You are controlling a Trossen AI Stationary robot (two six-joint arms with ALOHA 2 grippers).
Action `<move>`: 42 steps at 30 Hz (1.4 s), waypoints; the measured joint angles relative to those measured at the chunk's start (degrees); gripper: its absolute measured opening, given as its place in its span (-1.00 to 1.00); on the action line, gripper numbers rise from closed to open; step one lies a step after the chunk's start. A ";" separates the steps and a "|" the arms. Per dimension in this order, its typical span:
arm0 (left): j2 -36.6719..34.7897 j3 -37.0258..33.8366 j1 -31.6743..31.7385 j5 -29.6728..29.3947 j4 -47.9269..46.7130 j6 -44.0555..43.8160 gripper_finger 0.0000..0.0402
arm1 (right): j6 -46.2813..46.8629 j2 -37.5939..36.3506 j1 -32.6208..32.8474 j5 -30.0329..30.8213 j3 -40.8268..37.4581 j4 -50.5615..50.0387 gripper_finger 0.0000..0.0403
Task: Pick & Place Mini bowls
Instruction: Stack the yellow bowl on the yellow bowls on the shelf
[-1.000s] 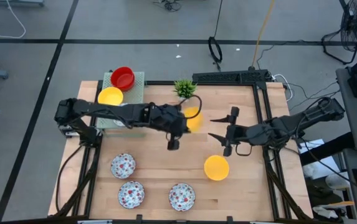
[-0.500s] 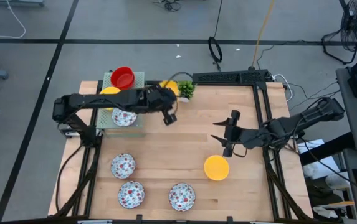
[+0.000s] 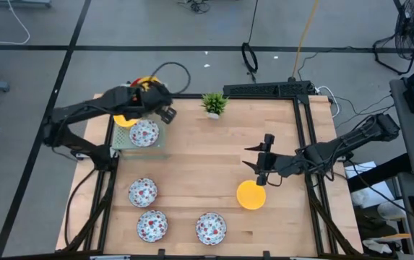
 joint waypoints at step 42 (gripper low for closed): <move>-2.56 -7.65 5.67 9.72 -23.02 -19.73 -0.93 | 1.99 0.00 0.04 -0.25 -0.01 -0.09 -0.01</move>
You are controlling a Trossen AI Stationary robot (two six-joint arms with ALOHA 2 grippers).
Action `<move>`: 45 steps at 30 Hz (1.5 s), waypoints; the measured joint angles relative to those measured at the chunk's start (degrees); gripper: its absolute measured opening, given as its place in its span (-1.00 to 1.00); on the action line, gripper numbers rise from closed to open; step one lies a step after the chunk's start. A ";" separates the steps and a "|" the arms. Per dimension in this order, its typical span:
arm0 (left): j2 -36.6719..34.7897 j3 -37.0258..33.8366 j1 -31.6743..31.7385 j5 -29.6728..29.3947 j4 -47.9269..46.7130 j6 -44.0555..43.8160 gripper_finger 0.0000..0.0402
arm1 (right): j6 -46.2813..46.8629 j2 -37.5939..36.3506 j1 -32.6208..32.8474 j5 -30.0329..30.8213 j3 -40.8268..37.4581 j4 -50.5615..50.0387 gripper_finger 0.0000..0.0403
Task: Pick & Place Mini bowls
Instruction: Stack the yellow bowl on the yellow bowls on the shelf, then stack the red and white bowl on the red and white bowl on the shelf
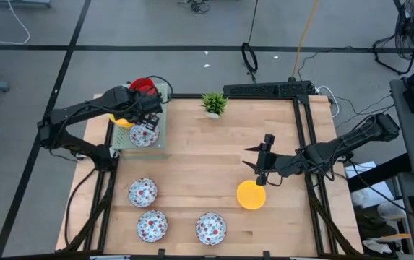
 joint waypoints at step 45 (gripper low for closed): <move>-0.07 3.10 -6.77 9.81 12.45 0.73 -0.39 | 1.92 -0.02 0.00 -4.44 0.05 -0.02 -0.01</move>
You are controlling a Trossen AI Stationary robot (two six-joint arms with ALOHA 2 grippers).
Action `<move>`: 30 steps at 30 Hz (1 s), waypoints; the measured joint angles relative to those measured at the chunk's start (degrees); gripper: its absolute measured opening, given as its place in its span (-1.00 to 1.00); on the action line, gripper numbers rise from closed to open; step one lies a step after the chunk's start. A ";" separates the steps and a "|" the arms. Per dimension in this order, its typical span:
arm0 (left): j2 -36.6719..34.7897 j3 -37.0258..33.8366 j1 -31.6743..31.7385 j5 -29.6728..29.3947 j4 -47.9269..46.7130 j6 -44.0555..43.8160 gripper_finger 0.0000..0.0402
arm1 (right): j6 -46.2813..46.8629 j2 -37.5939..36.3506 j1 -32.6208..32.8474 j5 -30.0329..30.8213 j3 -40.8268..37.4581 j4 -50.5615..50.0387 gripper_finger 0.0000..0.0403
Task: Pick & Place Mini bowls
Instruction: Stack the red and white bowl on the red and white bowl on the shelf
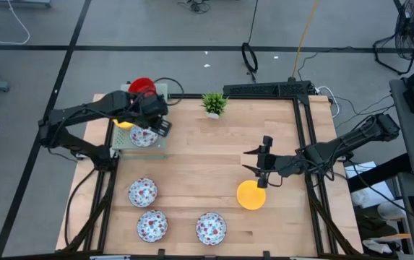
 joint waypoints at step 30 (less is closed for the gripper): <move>16.04 -0.22 -32.35 25.53 13.42 -26.37 -0.39 | -1.09 0.00 0.00 0.00 0.00 0.00 -0.01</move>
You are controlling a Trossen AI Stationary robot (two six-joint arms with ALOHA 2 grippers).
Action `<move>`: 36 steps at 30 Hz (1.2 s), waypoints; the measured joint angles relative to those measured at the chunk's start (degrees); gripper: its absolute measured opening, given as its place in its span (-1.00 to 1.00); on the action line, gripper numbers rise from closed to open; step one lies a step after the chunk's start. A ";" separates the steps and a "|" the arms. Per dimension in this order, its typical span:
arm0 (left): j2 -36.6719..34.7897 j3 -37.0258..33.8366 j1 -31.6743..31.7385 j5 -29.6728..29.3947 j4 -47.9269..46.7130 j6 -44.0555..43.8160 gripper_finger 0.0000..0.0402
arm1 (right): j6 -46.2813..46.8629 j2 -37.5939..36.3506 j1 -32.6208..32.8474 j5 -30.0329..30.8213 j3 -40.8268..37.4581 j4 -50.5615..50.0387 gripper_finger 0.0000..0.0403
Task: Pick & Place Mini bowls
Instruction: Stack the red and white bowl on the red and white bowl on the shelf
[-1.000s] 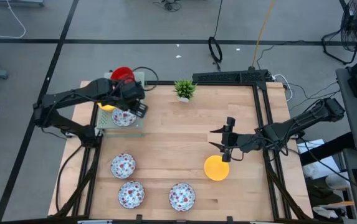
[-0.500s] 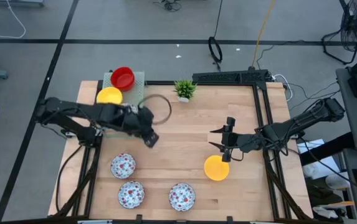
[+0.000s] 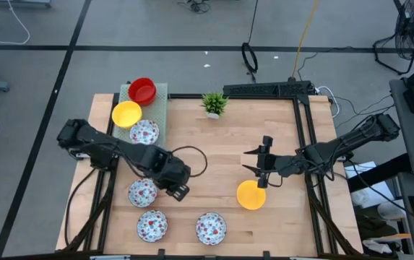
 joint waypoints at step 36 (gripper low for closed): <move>13.84 -9.01 -12.27 -2.29 -6.80 -19.51 0.17 | -3.06 0.00 -0.02 0.01 0.00 -0.46 -0.01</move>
